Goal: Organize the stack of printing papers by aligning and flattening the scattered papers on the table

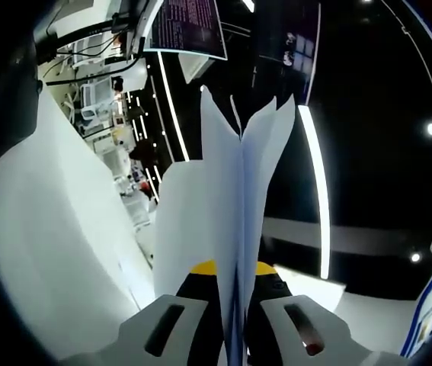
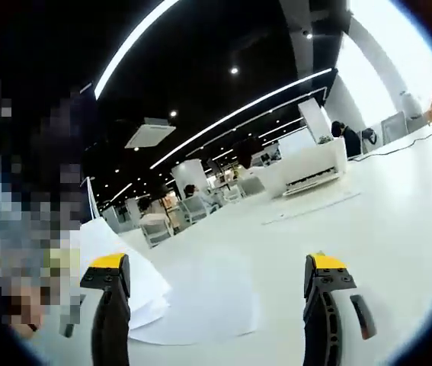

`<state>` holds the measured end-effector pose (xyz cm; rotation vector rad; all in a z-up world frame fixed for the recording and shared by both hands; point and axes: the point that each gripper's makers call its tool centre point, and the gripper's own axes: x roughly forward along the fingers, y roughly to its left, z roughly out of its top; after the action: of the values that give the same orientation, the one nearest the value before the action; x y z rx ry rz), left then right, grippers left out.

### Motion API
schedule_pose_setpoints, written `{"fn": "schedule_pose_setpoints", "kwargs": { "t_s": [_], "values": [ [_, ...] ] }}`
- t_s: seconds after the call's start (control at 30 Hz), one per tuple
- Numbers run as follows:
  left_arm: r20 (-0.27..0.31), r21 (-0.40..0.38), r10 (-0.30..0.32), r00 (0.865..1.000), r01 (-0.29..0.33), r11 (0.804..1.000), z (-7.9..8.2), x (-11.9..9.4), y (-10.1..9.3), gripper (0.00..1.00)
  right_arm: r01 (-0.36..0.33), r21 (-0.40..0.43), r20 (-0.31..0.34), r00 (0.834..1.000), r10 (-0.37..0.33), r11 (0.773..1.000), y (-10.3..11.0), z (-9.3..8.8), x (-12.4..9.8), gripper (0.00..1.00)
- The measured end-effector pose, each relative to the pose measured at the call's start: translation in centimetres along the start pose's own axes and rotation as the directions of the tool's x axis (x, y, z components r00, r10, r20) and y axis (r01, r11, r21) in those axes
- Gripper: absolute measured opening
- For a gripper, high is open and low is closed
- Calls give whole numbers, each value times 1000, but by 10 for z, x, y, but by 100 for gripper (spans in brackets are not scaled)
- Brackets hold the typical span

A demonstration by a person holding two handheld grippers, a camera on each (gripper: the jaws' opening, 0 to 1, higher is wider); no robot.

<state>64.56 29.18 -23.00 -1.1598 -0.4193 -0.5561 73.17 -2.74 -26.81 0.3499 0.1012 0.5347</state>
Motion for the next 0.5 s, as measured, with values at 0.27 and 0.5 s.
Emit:
{"fn": "schedule_pose_setpoints", "kwargs": {
  "t_s": [0.27,0.5],
  "values": [
    [0,-2,0,1000,0,1000,0,0,0,7,38,-53,-38,998,-40,998,-9,-11,-2,90],
    [1,-1,0,1000,0,1000,0,0,0,7,44,-93,-68,996,-50,995,-9,-21,-2,90]
  ]
}}
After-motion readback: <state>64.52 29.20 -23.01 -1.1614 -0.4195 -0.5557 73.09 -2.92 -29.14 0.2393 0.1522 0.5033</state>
